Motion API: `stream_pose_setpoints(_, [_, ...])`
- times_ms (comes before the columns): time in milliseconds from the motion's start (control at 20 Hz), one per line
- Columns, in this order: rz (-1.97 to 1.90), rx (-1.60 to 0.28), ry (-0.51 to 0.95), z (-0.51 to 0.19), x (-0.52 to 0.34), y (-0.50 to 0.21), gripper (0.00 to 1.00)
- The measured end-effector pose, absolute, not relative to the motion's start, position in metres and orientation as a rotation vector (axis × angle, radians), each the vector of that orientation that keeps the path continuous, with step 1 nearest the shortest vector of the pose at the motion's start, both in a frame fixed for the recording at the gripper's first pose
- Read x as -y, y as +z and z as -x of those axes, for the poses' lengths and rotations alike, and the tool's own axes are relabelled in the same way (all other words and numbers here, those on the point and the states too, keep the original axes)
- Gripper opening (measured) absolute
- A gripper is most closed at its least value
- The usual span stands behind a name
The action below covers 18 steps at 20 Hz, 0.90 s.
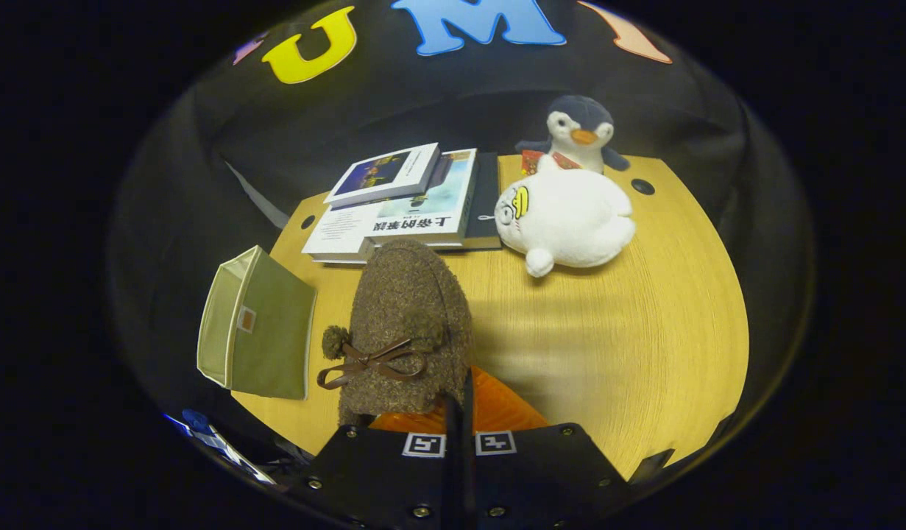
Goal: Open the storage box then place both shoes into the box .Put the left shoe in first, then the right shoe, with the right side of both shoes facing outward in a uniform manner.
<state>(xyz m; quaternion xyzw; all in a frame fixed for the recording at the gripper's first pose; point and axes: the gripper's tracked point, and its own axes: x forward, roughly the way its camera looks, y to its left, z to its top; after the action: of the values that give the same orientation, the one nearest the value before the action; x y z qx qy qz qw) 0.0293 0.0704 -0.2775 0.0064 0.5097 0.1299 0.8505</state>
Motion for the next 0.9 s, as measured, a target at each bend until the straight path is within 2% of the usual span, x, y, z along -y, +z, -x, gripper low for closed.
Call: stream_pose_setpoints(900, [0.09, -1.03, 0.583, -0.059, -0.251, -0.237, 0.01])
